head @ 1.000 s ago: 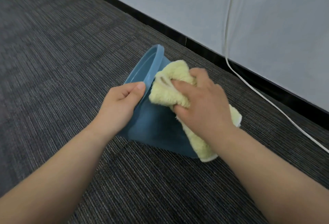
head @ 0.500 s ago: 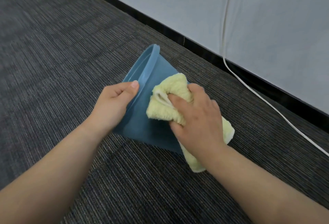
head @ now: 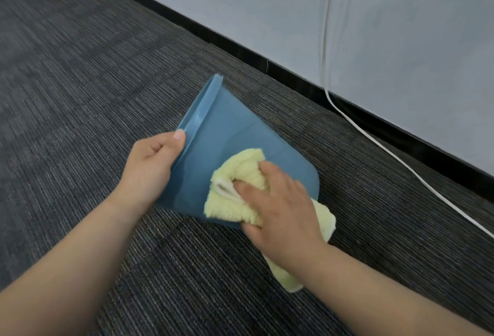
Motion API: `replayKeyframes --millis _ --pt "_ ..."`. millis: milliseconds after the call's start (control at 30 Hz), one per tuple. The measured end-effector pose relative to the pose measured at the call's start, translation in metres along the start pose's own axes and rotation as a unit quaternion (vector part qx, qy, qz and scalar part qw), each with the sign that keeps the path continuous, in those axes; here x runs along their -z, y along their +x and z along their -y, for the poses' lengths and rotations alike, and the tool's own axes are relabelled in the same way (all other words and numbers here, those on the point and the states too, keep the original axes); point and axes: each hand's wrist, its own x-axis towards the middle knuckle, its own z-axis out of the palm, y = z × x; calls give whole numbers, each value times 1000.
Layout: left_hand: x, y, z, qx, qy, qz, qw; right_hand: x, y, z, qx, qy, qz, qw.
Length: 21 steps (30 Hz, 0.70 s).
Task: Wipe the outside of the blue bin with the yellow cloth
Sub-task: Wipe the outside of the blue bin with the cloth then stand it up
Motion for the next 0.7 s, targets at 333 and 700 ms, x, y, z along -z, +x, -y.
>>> replayKeyframes --millis 333,700 --pt "1 1 5 -18 27 -34 999 -4 11 1 -88 74 -41 993" --pt "-2 -1 2 -87 136 -31 986 -12 5 -41 -204 74 -90 972"
